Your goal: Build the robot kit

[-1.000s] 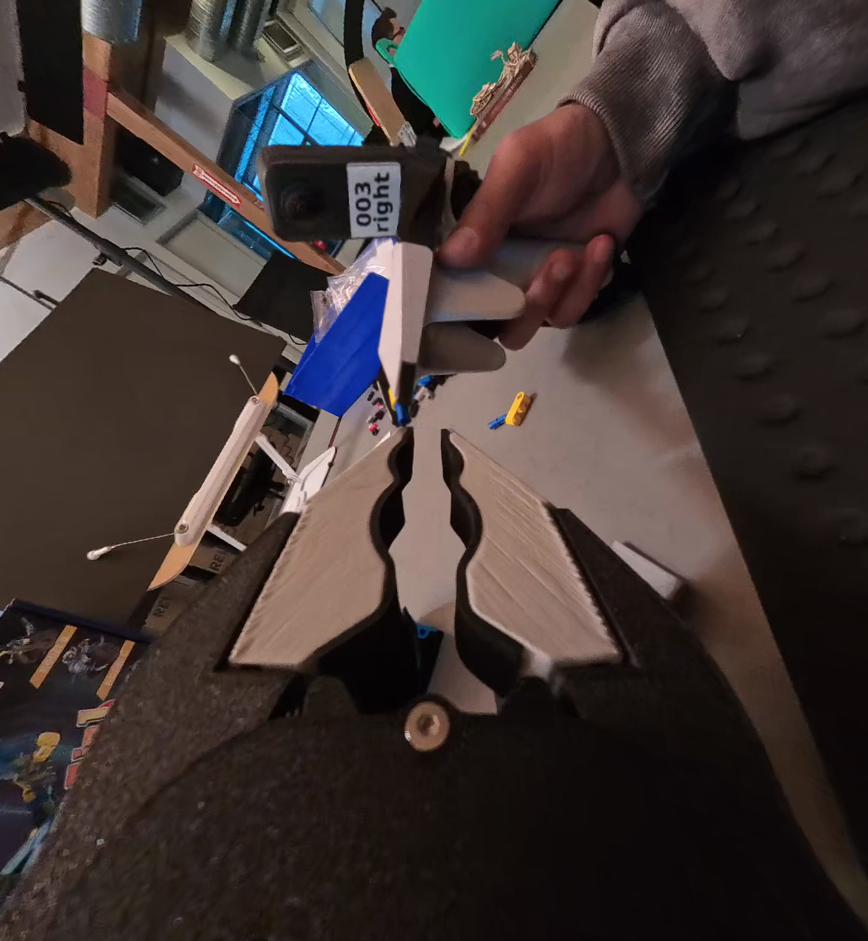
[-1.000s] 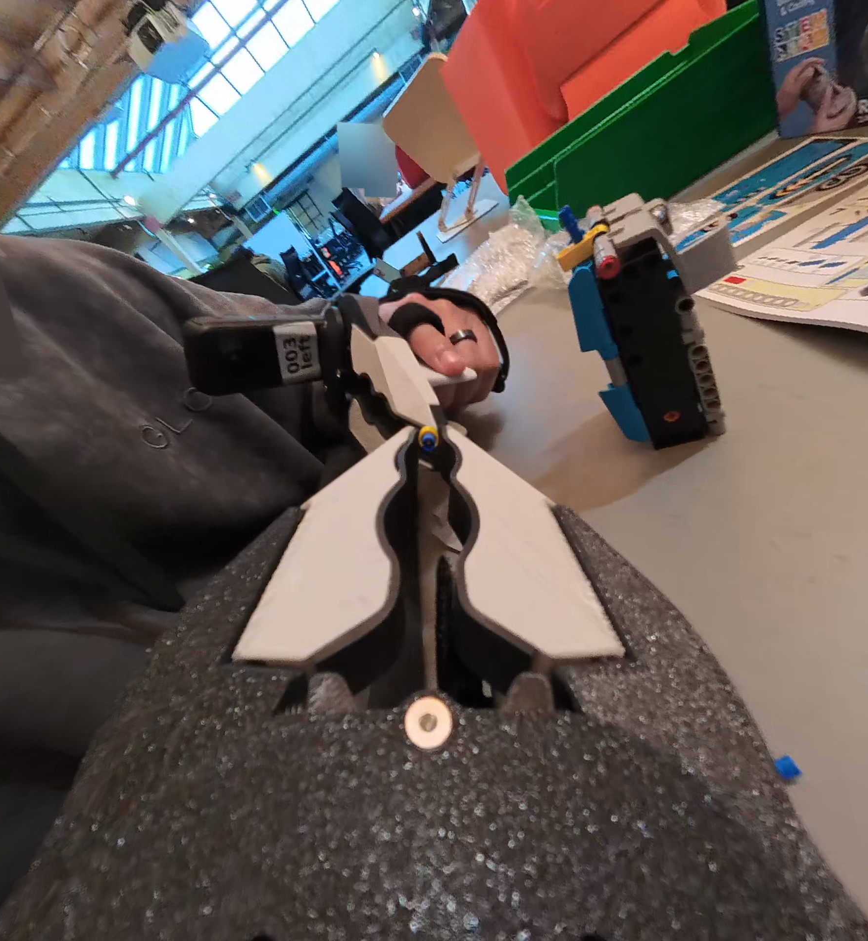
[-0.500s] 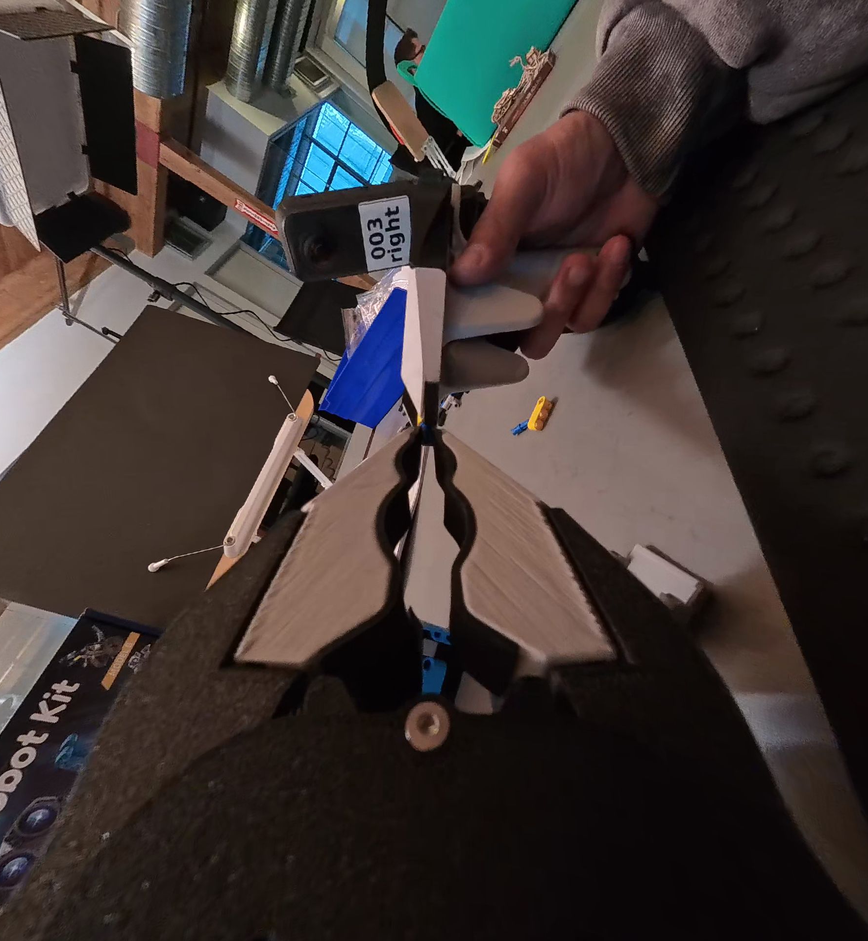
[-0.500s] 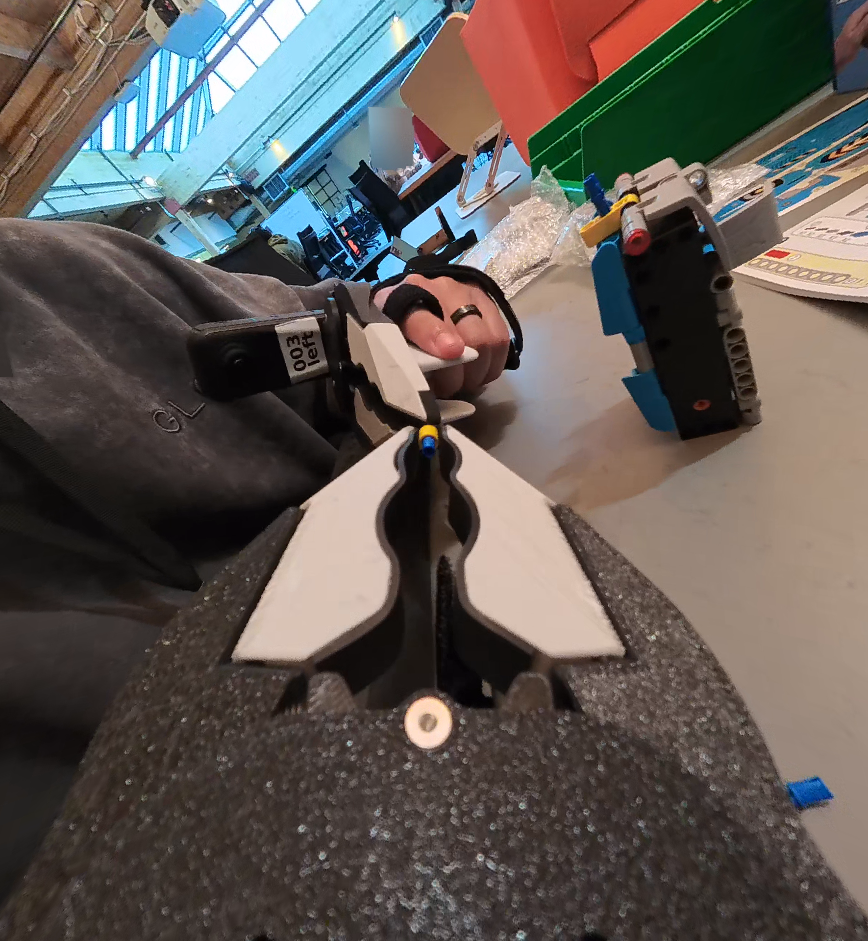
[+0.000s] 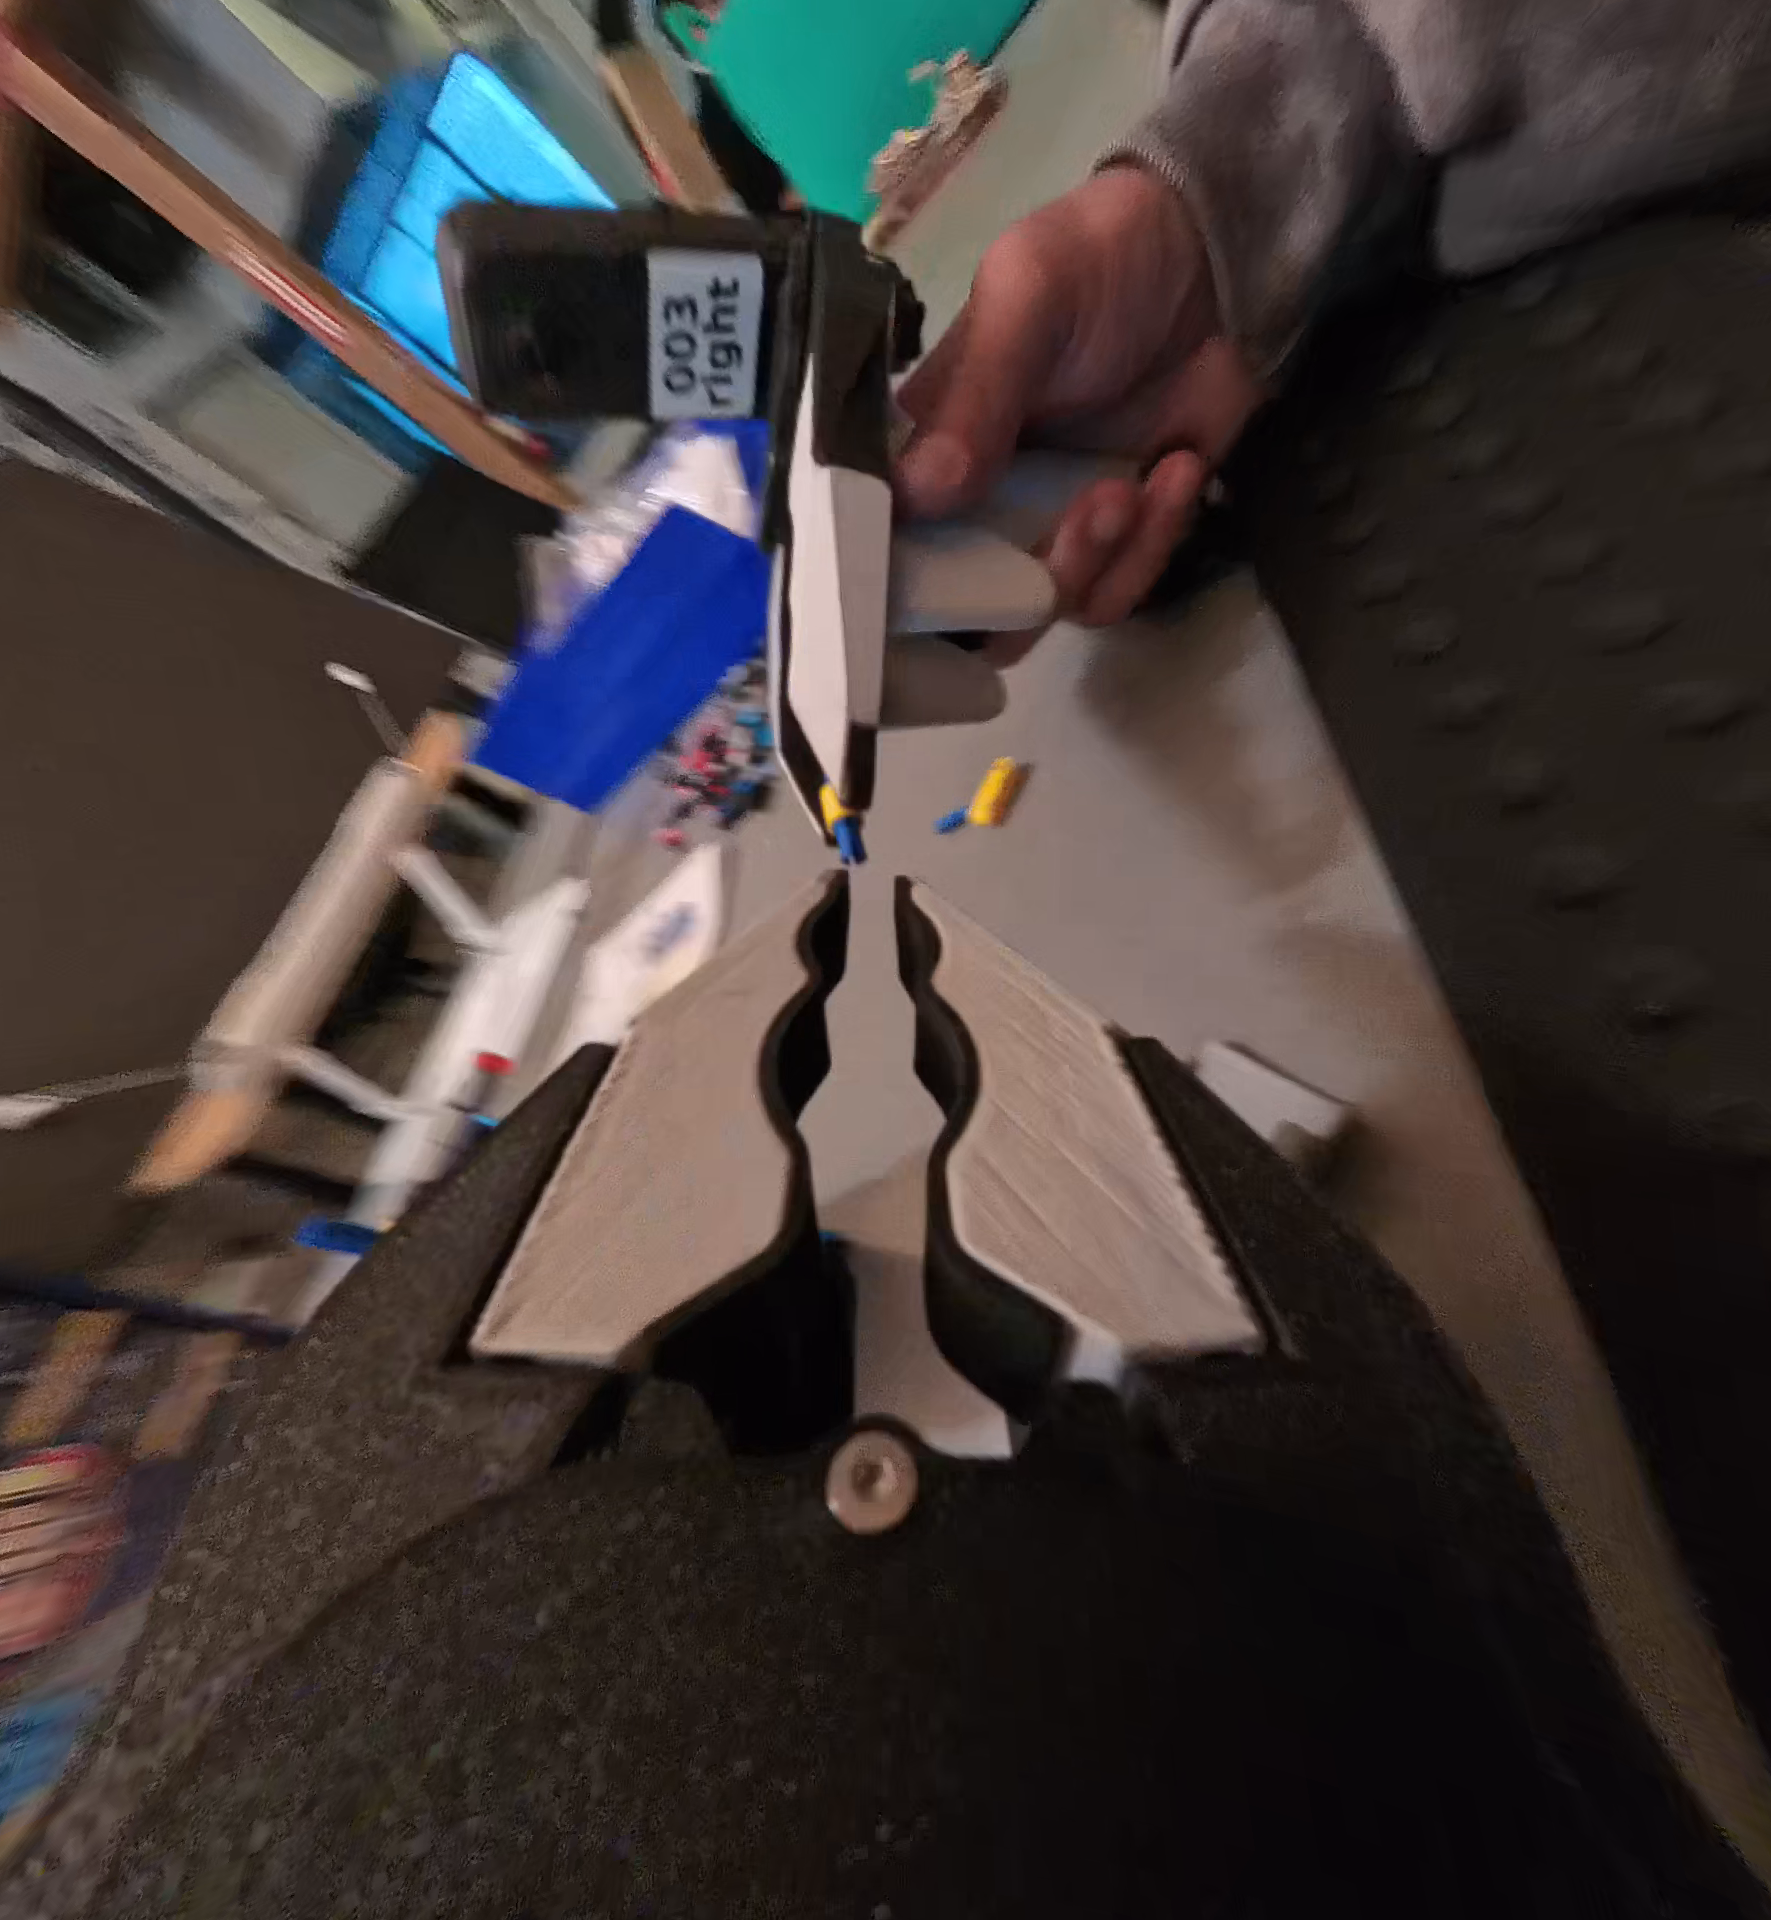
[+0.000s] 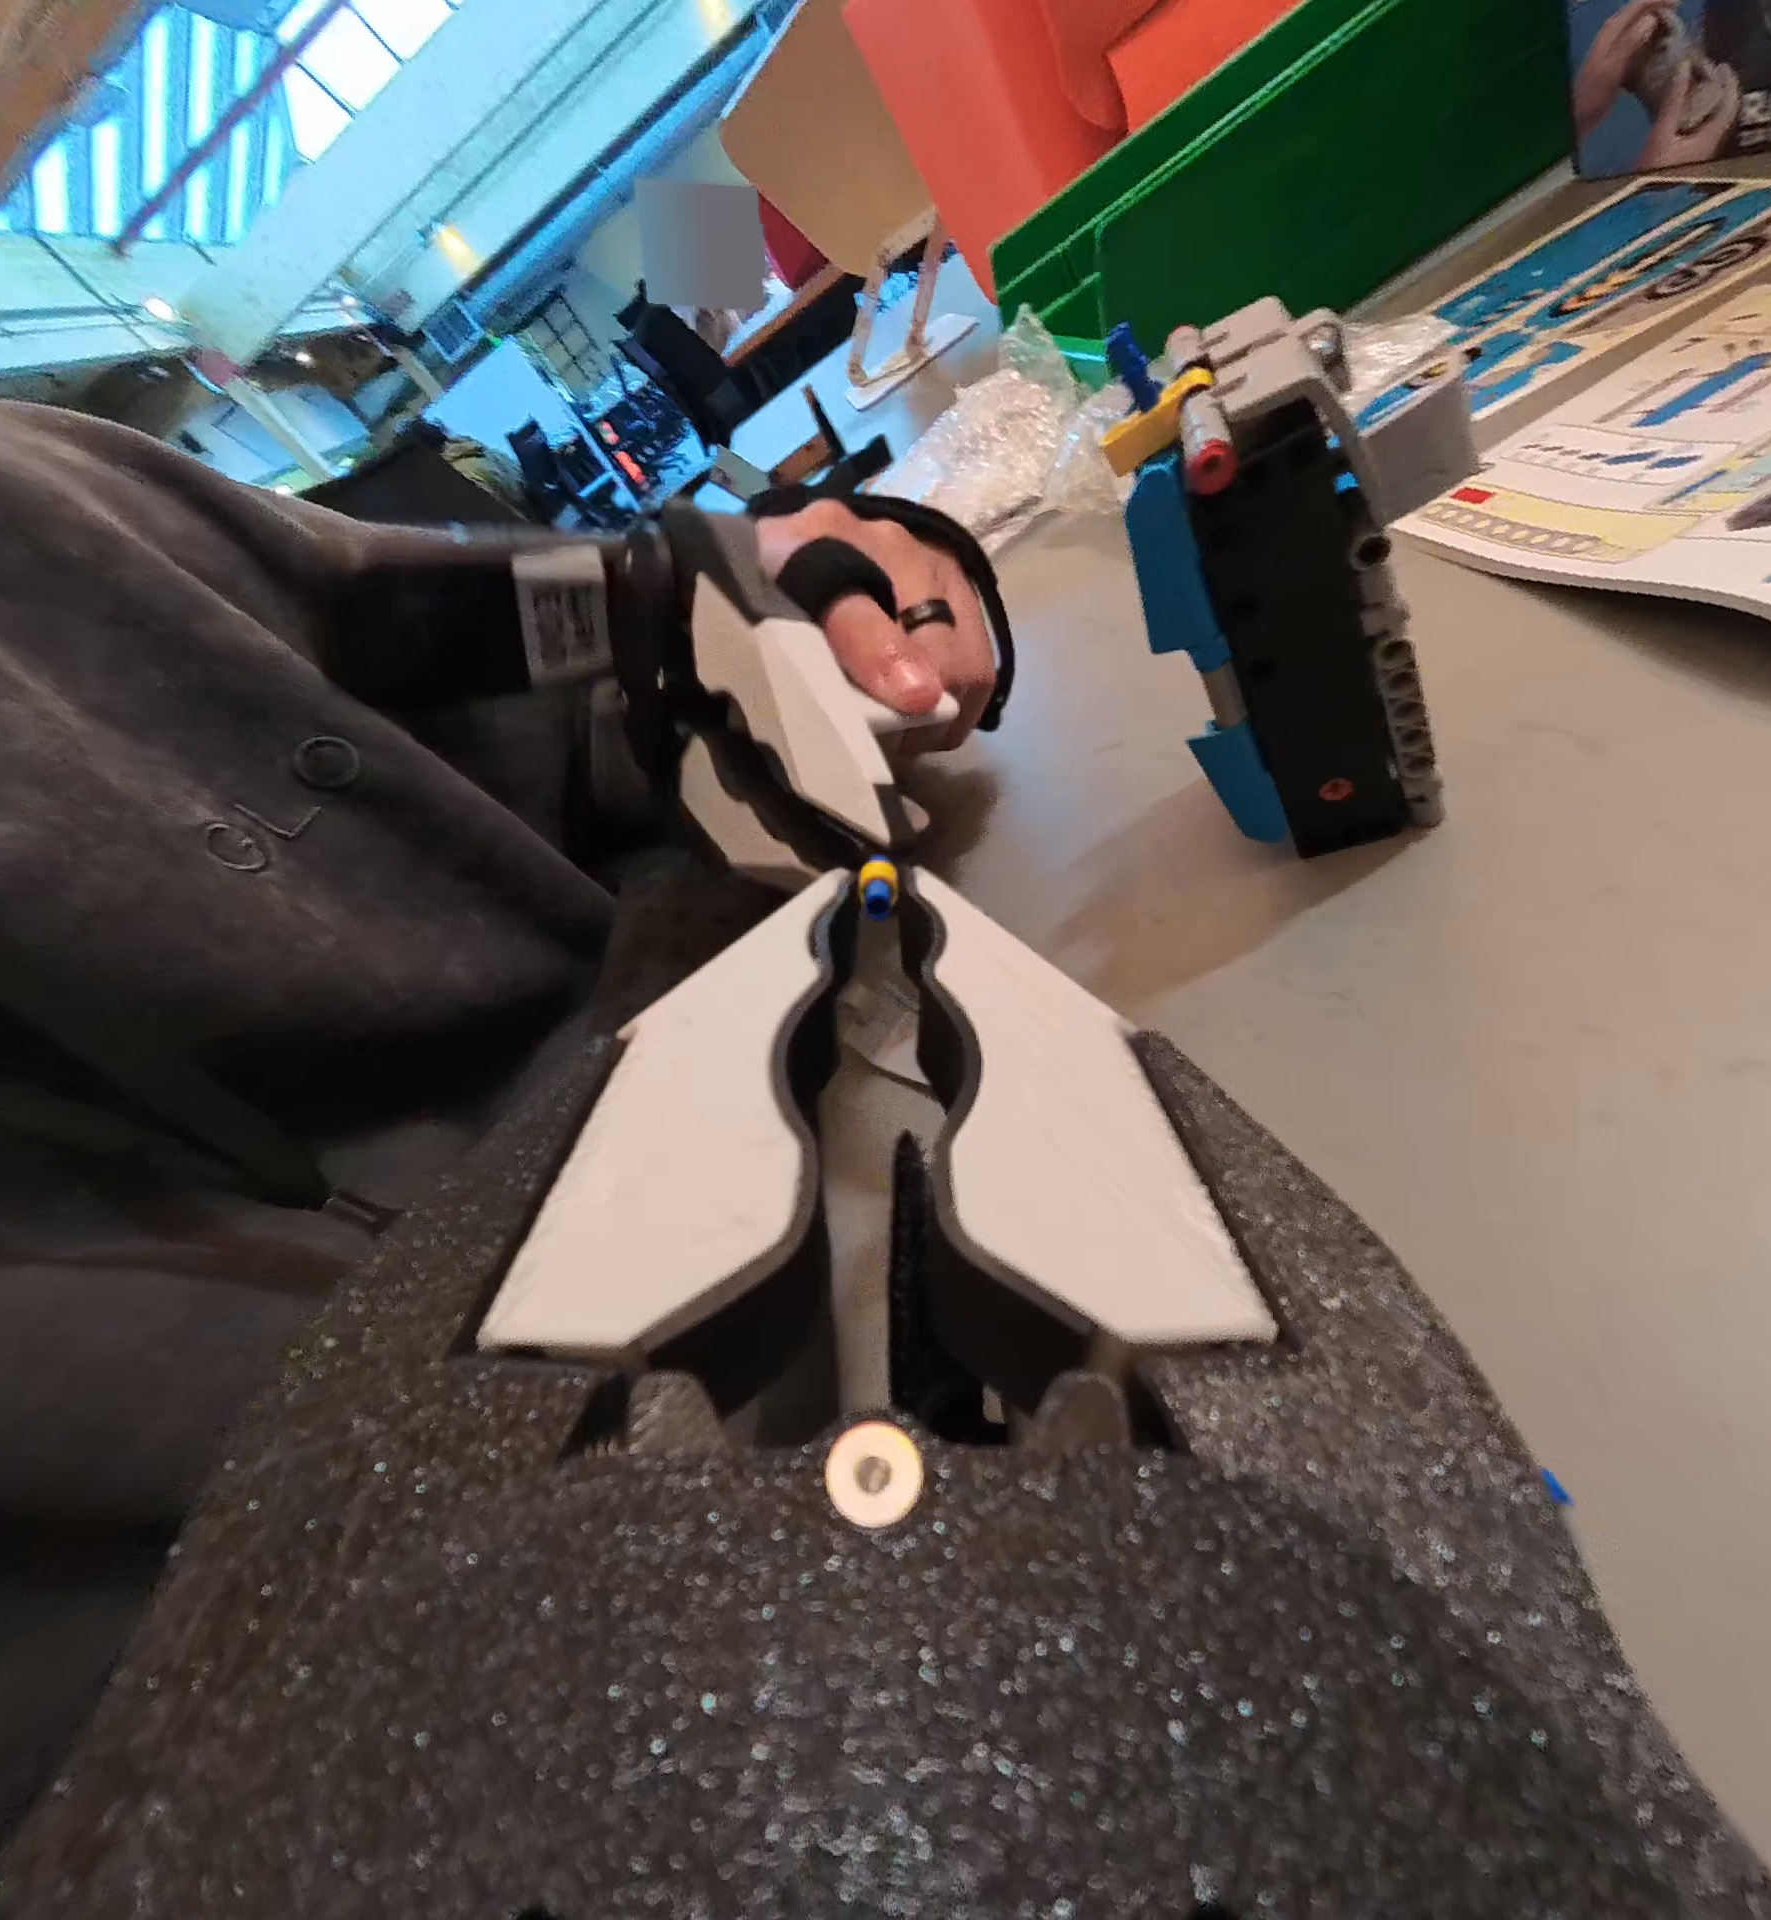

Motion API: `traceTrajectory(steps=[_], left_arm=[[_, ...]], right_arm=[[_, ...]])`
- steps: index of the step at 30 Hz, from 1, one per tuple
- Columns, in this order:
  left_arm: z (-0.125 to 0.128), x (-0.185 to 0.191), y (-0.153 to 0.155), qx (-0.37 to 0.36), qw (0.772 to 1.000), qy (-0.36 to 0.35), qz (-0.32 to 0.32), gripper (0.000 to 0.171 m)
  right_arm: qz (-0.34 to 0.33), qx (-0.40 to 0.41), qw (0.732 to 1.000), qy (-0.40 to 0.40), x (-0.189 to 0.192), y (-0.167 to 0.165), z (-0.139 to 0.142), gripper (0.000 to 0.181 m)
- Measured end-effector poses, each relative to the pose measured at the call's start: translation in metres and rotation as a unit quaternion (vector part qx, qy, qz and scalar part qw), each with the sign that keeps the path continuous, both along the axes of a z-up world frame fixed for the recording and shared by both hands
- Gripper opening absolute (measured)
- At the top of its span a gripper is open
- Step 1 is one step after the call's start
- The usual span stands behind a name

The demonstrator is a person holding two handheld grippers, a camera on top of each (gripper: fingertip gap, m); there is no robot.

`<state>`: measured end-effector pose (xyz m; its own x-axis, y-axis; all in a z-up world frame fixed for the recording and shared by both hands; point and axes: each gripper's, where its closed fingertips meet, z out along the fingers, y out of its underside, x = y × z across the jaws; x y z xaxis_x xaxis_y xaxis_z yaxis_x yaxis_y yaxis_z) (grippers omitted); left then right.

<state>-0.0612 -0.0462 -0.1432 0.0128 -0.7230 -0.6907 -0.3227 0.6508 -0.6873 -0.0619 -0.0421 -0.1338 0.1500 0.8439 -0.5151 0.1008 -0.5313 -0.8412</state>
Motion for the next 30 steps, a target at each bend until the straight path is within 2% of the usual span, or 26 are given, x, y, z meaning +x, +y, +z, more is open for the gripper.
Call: traceTrajectory(steps=[1,3,5,8,10,12,15,18,20,25,27,30], left_arm=[[-0.005,-0.003,-0.005,-0.085,0.996,0.022,-0.032,0.009],[-0.015,-0.008,-0.013,-0.267,0.958,0.073,-0.077,0.024],[-0.021,-0.014,-0.022,-0.372,0.914,0.107,-0.124,0.026],[-0.041,-0.018,-0.018,-0.385,0.900,0.158,-0.127,0.024],[-0.039,-0.016,-0.018,-0.387,0.898,0.157,-0.139,0.022],[-0.047,-0.017,-0.022,-0.383,0.890,0.194,-0.155,0.021],[-0.067,-0.016,-0.017,-0.356,0.889,0.251,-0.140,0.022],[-0.072,-0.017,-0.019,-0.347,0.888,0.265,-0.142,0.022],[-0.077,-0.019,-0.019,-0.344,0.887,0.277,-0.137,0.012],[-0.071,-0.015,-0.010,-0.334,0.903,0.244,-0.114,0.007],[-0.054,-0.012,-0.001,-0.343,0.917,0.182,-0.094,0.007],[-0.021,-0.008,0.014,-0.384,0.919,0.065,-0.061,0.007]], right_arm=[[-0.009,0.002,1.000,-0.006,0.002,0.003,-0.001,0.007],[-0.033,0.021,0.998,-0.058,0.007,0.010,-0.016,0.007],[-0.036,0.036,0.993,-0.107,0.006,0.011,-0.031,0.007],[-0.023,0.057,0.988,-0.142,-0.001,0.007,-0.040,0.007],[-0.018,0.061,0.987,-0.149,-0.002,0.005,-0.042,0.007],[-0.018,0.058,0.988,-0.142,-0.002,0.005,-0.040,0.007],[-0.019,0.052,0.989,-0.134,-0.002,0.007,-0.038,0.007],[-0.015,0.052,0.989,-0.137,-0.003,0.006,-0.040,0.007],[-0.012,0.052,0.989,-0.138,-0.003,0.005,-0.040,0.007],[-0.014,0.054,0.989,-0.139,-0.003,0.005,-0.040,0.007],[-0.023,0.063,0.989,-0.132,-0.002,0.006,-0.036,0.007],[-0.041,0.082,0.990,-0.104,-0.002,0.007,-0.021,0.007]])
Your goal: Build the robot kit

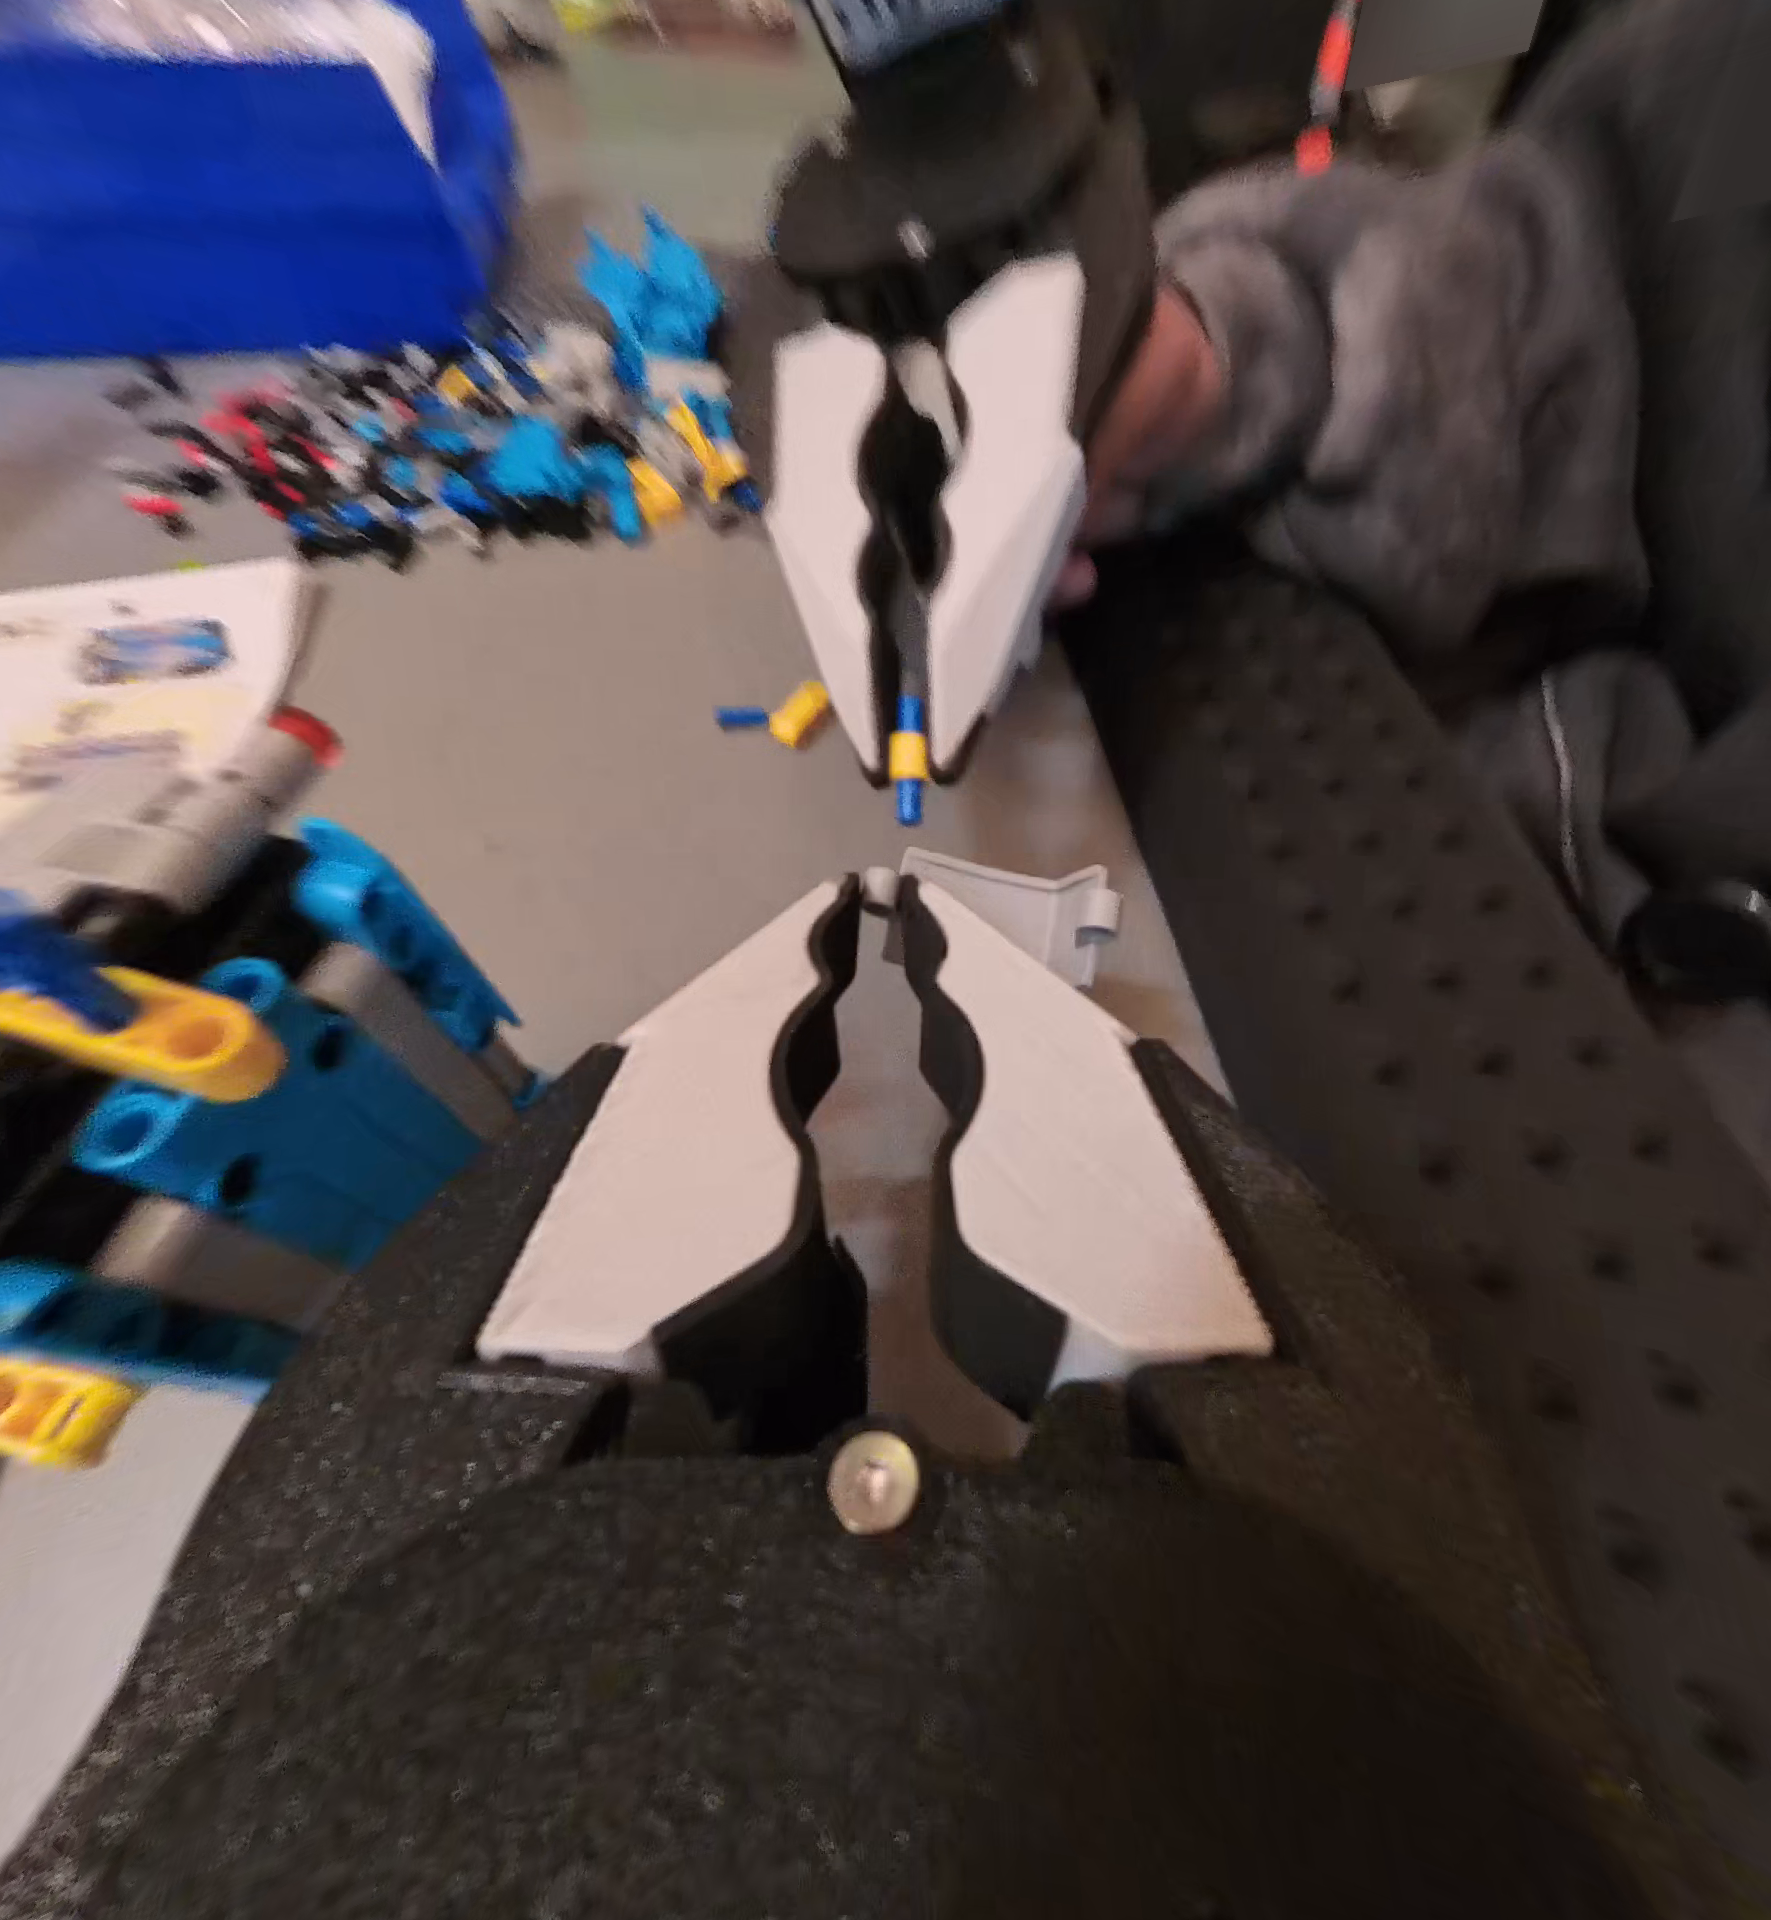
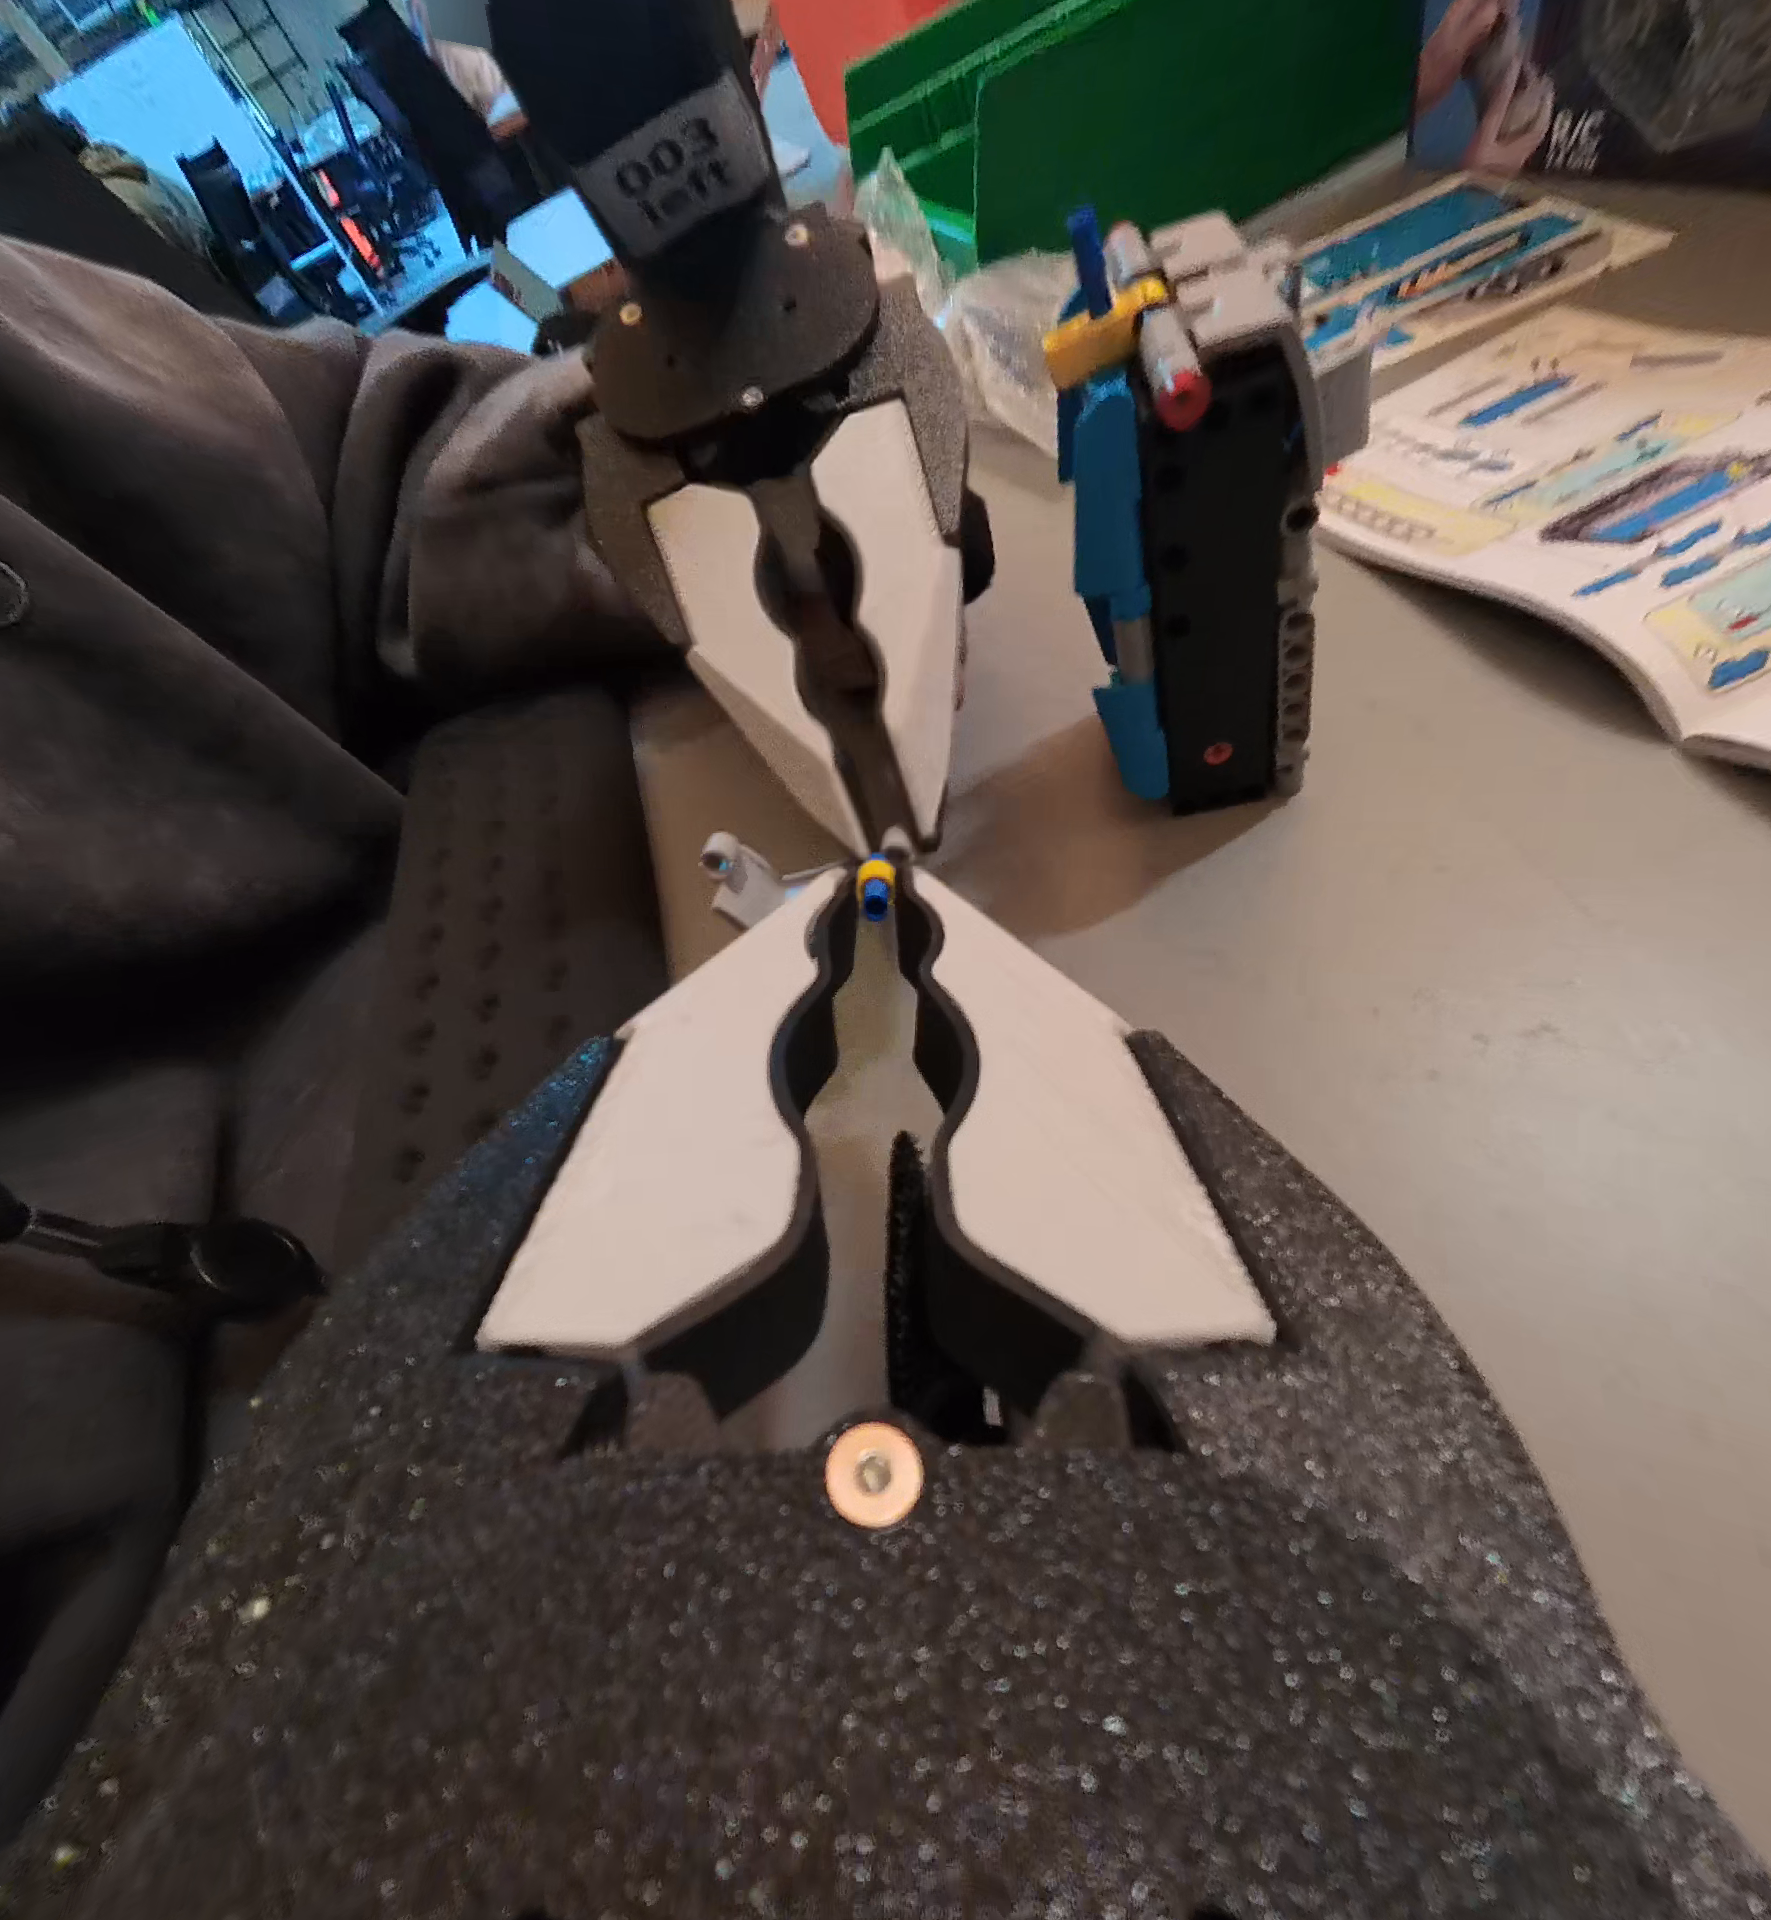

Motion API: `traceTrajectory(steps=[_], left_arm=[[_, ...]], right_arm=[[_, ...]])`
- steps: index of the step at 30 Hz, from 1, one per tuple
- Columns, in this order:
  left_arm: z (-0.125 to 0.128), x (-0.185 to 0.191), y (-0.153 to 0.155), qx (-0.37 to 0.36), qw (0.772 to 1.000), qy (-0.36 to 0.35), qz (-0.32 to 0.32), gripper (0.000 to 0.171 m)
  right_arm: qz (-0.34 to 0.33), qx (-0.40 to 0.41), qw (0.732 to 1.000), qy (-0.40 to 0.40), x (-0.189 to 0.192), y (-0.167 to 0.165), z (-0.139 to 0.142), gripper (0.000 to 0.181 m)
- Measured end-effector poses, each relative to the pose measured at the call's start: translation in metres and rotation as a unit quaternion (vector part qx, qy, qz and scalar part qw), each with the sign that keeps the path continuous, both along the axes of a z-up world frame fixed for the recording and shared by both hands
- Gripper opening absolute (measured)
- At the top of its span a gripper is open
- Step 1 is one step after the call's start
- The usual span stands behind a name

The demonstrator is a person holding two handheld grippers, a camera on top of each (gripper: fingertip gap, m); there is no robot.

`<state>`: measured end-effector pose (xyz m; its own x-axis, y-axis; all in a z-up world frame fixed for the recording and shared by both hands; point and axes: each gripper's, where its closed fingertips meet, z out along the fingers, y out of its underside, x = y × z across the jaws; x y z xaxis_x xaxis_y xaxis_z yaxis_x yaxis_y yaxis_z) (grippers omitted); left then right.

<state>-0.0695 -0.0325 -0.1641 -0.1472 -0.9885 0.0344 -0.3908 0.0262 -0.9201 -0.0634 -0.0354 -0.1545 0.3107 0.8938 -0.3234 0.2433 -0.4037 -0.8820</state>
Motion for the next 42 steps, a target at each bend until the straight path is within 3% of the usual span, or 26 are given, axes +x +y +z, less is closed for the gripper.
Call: traceTrajectory(steps=[3,10,18,33,42], left_arm=[[0.017,0.004,0.001,-0.007,0.999,-0.050,0.013,0.007],[0.017,0.005,0.001,0.016,0.998,-0.058,0.010,0.007],[0.021,0.006,0.002,0.015,0.997,-0.071,0.018,0.006],[0.036,0.010,0.005,-0.081,0.989,-0.113,0.041,0.006],[0.036,0.010,0.001,-0.046,0.992,-0.114,0.041,0.006]], right_arm=[[-0.017,0.035,0.999,0.015,-0.005,-0.001,0.013,0.007],[-0.053,0.053,0.997,0.000,0.000,0.009,0.012,0.007],[-0.047,0.038,0.998,0.019,0.000,0.008,0.015,0.007],[-0.048,0.029,0.996,0.068,0.003,0.009,0.029,0.007],[-0.036,-0.022,0.995,0.085,0.003,0.006,0.026,0.007]])
